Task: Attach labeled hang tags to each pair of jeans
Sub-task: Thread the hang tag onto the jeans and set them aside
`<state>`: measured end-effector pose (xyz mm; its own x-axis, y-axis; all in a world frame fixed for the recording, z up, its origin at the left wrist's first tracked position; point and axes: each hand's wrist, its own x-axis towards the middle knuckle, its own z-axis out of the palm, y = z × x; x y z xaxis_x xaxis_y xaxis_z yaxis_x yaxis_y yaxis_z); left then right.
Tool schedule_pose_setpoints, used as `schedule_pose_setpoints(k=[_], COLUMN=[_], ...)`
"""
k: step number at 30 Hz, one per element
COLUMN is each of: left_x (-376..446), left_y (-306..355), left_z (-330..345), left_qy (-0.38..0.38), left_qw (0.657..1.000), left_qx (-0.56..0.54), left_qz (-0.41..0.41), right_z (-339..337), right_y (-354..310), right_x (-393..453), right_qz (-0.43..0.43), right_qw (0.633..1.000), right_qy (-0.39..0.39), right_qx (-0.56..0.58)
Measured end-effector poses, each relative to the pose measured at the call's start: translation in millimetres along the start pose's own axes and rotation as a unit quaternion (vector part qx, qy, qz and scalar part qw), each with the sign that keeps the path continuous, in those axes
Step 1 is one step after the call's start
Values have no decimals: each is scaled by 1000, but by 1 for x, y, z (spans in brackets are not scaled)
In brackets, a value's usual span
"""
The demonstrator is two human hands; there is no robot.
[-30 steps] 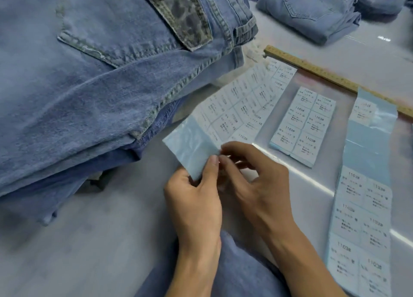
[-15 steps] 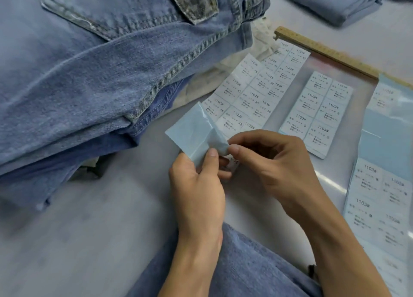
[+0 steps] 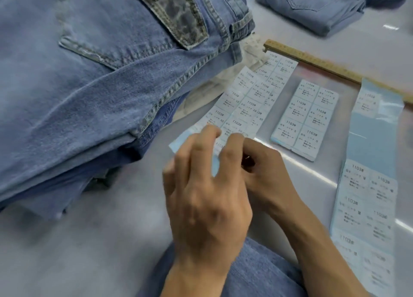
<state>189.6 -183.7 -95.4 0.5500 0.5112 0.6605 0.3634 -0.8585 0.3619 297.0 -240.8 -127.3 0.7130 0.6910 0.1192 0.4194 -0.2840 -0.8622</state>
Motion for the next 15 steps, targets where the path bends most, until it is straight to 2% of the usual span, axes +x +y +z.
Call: schedule_pose_setpoints(k=[2,4,6,8,9,11,13,14,15], left_x=[-5,-10,-14,-19,-20,-20,-17,-14,-9], left_y=[-12,-26,-34,-34,-34,-36,-36,-33,-28], left_z=[5,7,6,8,10,13,11,8,5], left_qy=[-118,-190,-202,-195,-194,-209,-245,-266,-281], left_qw=[992,980,972,971,972,972,965,960,955], left_qx=[39,36,7,-2,-1,6,27,36,43], left_qz=[18,-40,-118,-138,-131,-105,-85,-80,-82], right_z=[1,3,7,12,13,8,-5,-13,-19], right_y=[0,5,6,6,6,5,-3,-7,-13], right_x=[-1,0,0,-1,-1,3,6,5,1], right_qz=[-16,-19,-23,-16,0,58,106,107,91], right_qw=[999,997,994,991,992,986,940,917,911], right_qy=[-17,-2,23,47,70,155,271,315,336], right_qx=[-48,-73,-103,-122,-104,22,179,218,222])
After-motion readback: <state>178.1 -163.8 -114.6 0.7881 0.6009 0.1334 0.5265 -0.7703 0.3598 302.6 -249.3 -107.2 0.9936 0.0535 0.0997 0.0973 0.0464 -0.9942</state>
